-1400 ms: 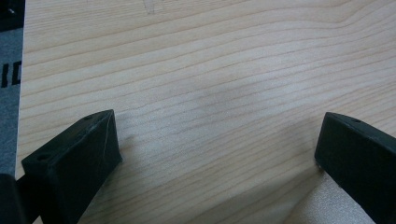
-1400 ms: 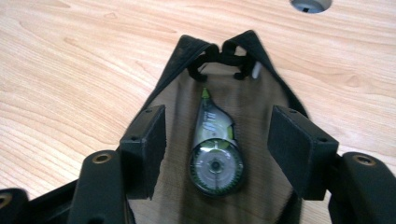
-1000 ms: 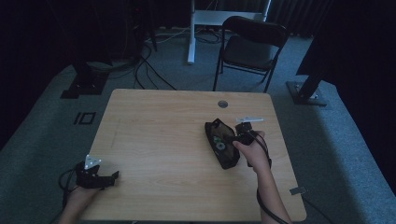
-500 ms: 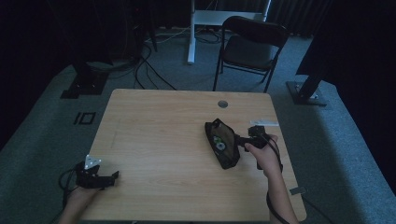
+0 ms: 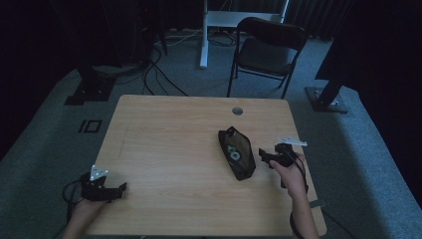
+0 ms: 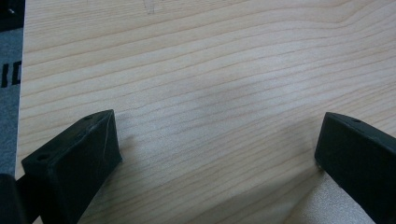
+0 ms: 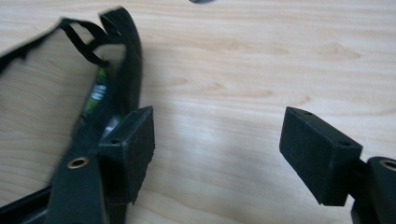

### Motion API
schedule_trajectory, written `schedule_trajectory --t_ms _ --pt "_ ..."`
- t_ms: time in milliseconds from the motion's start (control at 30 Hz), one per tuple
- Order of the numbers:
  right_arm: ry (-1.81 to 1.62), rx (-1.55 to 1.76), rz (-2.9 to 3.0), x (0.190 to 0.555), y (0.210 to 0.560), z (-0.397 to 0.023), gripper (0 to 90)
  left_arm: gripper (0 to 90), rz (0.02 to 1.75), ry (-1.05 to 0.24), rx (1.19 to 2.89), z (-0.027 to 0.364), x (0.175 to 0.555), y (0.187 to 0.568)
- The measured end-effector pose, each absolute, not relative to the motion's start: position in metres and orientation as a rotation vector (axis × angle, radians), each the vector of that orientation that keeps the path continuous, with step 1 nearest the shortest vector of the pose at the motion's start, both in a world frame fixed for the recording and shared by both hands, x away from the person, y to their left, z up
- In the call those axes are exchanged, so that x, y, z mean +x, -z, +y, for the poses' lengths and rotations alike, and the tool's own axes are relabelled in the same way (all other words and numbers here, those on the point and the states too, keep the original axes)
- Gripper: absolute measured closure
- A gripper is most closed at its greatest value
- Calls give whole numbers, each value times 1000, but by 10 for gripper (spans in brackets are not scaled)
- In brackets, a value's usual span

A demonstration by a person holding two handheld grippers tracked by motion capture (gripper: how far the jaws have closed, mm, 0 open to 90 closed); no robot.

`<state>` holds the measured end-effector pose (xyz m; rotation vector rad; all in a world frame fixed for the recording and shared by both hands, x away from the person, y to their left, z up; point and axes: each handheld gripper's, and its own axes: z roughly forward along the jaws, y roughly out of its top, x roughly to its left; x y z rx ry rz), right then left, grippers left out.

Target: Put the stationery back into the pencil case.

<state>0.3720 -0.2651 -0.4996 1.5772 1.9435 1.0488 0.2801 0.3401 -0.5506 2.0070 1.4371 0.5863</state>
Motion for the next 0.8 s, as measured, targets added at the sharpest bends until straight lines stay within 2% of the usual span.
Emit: schedule_trajectory --t_ms 800 --pt "-967 1692 1795 355 542 -280 175 0 1437 -587 2007 340 280 551"
